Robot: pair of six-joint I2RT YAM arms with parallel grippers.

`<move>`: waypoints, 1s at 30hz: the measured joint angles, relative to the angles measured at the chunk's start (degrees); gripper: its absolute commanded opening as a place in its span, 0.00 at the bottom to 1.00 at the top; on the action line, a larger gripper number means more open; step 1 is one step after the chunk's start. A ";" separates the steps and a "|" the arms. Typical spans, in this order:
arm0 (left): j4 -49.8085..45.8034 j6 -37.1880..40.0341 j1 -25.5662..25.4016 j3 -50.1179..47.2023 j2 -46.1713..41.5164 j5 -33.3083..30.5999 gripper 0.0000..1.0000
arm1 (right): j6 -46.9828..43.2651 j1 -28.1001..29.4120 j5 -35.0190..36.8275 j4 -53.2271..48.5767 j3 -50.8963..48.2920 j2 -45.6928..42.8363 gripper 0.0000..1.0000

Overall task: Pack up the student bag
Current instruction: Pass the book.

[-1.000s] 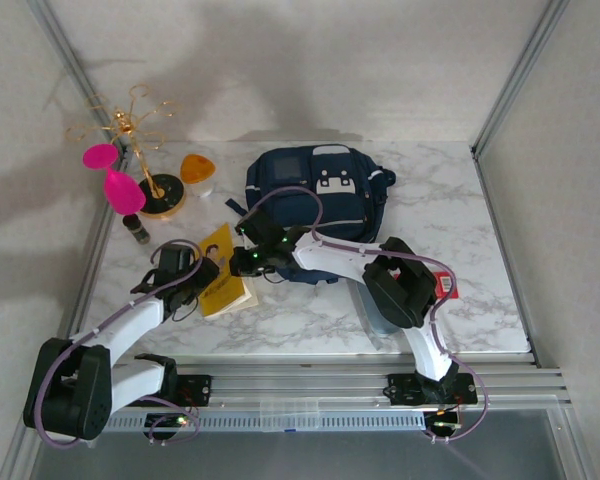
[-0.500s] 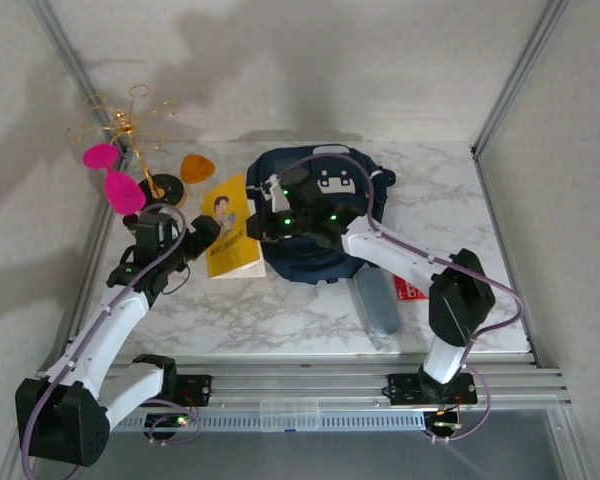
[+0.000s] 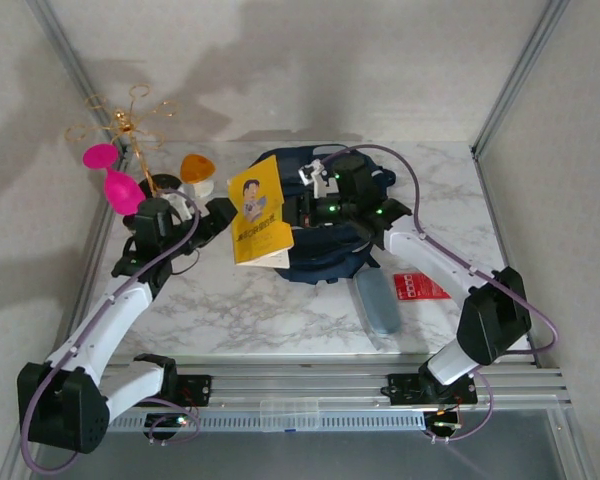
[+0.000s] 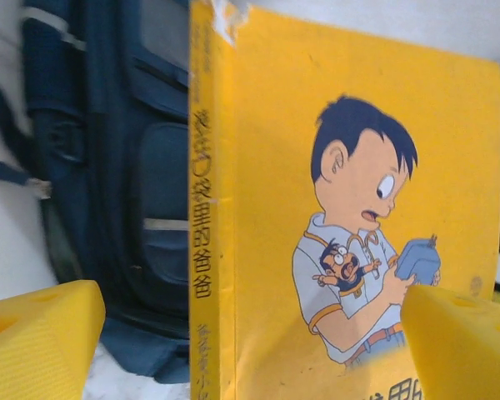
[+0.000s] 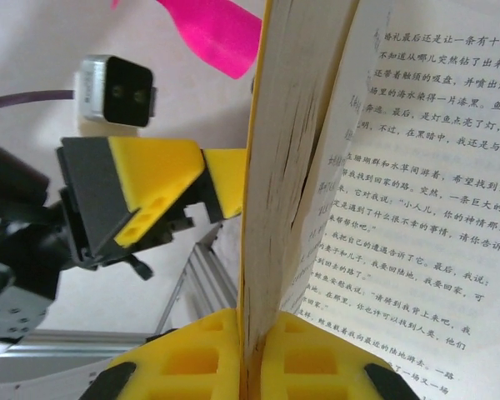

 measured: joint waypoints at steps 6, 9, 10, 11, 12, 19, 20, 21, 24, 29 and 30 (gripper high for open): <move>7.89 -2.16 -5.62 0.00 2.89 2.97 0.69 | 0.79 -2.45 -4.37 2.69 -1.55 -0.74 0.00; 11.76 -4.15 -5.86 0.00 3.67 3.50 0.55 | 0.83 -4.35 -5.18 3.52 -3.19 -1.46 0.01; 13.03 -5.07 -6.03 0.00 3.67 3.50 0.49 | 0.81 -5.03 -5.31 3.52 -3.74 -1.73 0.01; 13.99 -5.38 -6.21 0.00 3.67 3.52 0.45 | 0.81 -5.55 -5.42 3.56 -4.20 -1.90 0.01; 14.97 -5.92 -6.38 0.00 3.69 3.50 0.40 | 0.81 -5.99 -5.42 3.50 -4.57 -2.14 0.02; 17.44 -7.82 -7.21 0.09 5.95 3.06 0.10 | 0.57 -6.69 -5.31 3.45 -5.25 -2.60 0.10; 17.62 -7.93 -7.32 0.17 6.49 2.99 0.06 | 0.37 -6.69 -5.11 3.32 -5.25 -2.60 0.13; 17.66 -8.28 -7.41 0.33 7.08 3.06 0.02 | 0.15 -6.75 -4.94 3.06 -5.25 -2.60 0.18; 18.05 -8.66 -7.89 0.92 8.33 3.10 0.00 | -0.98 -7.13 -4.04 2.14 -5.35 -2.80 0.33; 20.48 -10.54 -9.03 1.97 9.33 3.58 0.00 | -2.51 -7.85 -1.60 -0.37 -6.45 -5.18 0.59; 21.51 -11.13 -9.20 2.08 9.60 3.58 0.00 | -2.40 -8.15 -0.94 -0.83 -7.06 -6.16 0.66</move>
